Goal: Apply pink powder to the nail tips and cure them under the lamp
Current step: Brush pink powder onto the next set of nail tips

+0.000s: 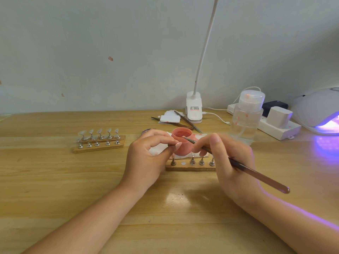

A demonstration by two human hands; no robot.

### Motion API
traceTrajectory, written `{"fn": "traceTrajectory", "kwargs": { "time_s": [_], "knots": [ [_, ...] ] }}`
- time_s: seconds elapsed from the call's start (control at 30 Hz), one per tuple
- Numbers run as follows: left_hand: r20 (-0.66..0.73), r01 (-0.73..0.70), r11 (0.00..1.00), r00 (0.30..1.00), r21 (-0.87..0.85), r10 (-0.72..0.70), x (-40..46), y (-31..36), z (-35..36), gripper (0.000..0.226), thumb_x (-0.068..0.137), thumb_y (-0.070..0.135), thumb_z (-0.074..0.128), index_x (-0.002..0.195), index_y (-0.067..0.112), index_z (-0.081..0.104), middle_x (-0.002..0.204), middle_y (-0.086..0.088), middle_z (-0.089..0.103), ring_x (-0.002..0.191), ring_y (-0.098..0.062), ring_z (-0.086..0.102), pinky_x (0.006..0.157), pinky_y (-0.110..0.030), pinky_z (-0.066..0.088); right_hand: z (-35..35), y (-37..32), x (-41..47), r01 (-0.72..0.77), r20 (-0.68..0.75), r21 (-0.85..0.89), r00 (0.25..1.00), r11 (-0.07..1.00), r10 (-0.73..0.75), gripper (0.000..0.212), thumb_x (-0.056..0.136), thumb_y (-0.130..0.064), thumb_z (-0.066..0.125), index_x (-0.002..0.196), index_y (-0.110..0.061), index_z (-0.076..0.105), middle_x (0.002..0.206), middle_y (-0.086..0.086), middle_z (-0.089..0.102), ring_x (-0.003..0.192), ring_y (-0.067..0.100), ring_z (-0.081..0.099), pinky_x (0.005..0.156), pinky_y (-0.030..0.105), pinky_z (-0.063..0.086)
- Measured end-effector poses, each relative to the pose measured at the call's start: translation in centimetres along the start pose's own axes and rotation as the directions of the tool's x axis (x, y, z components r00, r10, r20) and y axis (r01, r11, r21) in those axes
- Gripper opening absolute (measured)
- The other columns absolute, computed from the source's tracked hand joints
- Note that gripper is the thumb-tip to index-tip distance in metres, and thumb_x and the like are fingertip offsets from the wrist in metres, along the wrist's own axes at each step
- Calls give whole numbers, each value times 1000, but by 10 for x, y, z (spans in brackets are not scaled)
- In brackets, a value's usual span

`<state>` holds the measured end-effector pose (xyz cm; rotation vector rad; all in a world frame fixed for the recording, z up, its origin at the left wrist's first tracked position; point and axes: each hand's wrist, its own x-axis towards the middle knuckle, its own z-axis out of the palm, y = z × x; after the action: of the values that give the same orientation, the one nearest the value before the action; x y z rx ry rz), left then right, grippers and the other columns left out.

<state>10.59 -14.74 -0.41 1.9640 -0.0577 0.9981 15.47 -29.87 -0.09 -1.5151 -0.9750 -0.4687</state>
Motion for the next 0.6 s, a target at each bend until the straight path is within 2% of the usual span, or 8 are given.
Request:
{"fn": "traceTrajectory", "kwargs": {
  "time_s": [0.13, 0.23, 0.3, 0.37, 0.43, 0.53, 0.6],
  "knots": [
    [4, 9, 1000, 1000, -18, -9, 0, 0, 0, 21, 70, 3, 74, 73, 22, 68, 79, 7, 64, 81, 4, 58, 74, -5, 39, 2, -1, -2, 6, 44, -17, 999, 1000, -5, 42, 93, -26, 35, 71, -8, 66, 73, -22, 60, 75, -5, 59, 65, 10, 41],
    [-4, 16, 1000, 1000, -7, -16, 0, 0, 0, 25, 69, 2, 74, 71, 26, 67, 79, 7, 64, 82, 6, 57, 74, -4, 38, 2, 0, -4, -24, 104, -13, 994, 1000, 25, 46, 92, -30, 34, 67, -7, 65, 66, -13, 61, 65, 3, 58, 61, 19, 44],
    [-7, 22, 1000, 1000, -7, -22, 0, 0, 1, 26, 69, 2, 74, 69, 27, 66, 79, 7, 64, 81, 7, 56, 74, -4, 37, 2, 0, -4, -6, 84, 3, 996, 1000, 6, 48, 92, -28, 34, 64, -6, 65, 63, -8, 62, 61, 2, 58, 59, 19, 44],
    [-4, 24, 1000, 1000, -11, -24, 0, 0, 1, 24, 69, 3, 74, 69, 26, 66, 79, 6, 63, 81, 7, 57, 73, -4, 37, 2, -2, -2, 9, 50, -9, 999, 1000, -9, 44, 92, -26, 34, 67, -8, 65, 68, -17, 60, 66, -3, 58, 63, 10, 40],
    [-4, 22, 1000, 1000, -15, -22, 0, -1, 0, 24, 69, 3, 74, 70, 26, 66, 79, 6, 63, 81, 6, 57, 73, -4, 38, 2, -2, -2, -14, 58, -24, 998, 1000, 16, 43, 92, -28, 35, 70, -10, 66, 70, -20, 60, 69, -2, 58, 65, 10, 40],
    [-7, 14, 1000, 1000, -6, -14, 1, -2, 1, 27, 69, 0, 74, 69, 26, 65, 79, 7, 63, 81, 8, 57, 74, -4, 38, 2, -1, -4, -96, 89, 73, 992, 993, 90, 49, 91, -34, 35, 63, -6, 65, 61, -3, 63, 59, 7, 57, 58, 21, 45],
    [-4, 8, 1000, 1000, 8, -8, 1, -2, 1, 26, 69, 0, 75, 69, 24, 66, 79, 8, 63, 82, 8, 56, 74, -3, 37, 2, -2, -4, -81, 62, 85, 995, 993, 76, 49, 91, -32, 35, 62, -6, 64, 60, -2, 63, 58, 5, 57, 56, 19, 44]
  ]
}}
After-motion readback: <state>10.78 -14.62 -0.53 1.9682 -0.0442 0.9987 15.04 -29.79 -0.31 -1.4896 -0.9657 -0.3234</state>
